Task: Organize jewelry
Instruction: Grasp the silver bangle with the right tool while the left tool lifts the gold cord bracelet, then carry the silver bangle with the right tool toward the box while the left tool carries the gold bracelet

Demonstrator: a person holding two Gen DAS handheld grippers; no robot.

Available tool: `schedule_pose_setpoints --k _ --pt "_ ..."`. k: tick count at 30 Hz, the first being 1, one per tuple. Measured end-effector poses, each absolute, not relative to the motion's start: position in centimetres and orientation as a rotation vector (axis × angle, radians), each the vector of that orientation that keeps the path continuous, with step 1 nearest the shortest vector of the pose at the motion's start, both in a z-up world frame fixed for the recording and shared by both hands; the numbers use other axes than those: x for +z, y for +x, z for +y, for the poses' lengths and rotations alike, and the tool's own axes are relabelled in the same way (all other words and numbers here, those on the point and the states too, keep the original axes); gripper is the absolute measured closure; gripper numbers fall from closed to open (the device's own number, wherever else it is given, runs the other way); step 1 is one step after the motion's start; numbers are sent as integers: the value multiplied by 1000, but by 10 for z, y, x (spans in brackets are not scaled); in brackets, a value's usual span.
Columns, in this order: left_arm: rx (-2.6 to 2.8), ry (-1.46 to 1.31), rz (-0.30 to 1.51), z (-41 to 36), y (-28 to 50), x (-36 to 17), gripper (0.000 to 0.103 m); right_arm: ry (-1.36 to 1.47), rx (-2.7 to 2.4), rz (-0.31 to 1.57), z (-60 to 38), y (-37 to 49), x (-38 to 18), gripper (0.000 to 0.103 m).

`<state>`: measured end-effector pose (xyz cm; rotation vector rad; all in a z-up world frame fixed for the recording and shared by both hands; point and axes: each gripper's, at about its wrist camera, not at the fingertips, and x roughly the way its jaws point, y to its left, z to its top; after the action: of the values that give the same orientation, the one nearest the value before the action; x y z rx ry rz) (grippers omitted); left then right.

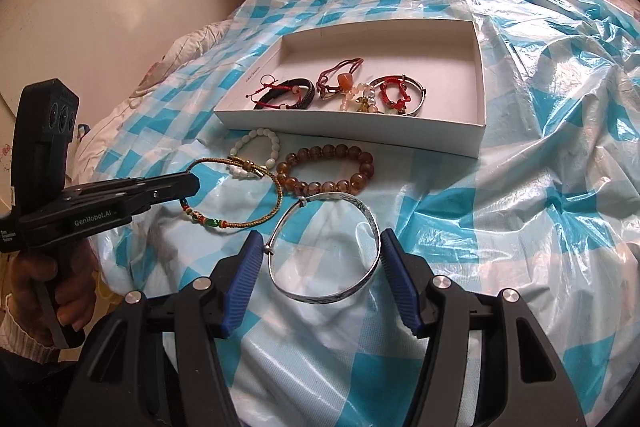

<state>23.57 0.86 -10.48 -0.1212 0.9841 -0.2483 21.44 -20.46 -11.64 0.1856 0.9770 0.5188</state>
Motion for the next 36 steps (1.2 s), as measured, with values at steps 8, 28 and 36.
schedule_pose_setpoints --k 8,28,36 --pt "-201 -13 897 3 214 -80 97 280 546 953 -210 208 -104 44" --pt "-201 -3 817 12 197 -52 97 302 564 845 -206 192 -73 44" --pt "-200 -1 785 11 187 -35 98 277 566 806 -204 182 -56 44"
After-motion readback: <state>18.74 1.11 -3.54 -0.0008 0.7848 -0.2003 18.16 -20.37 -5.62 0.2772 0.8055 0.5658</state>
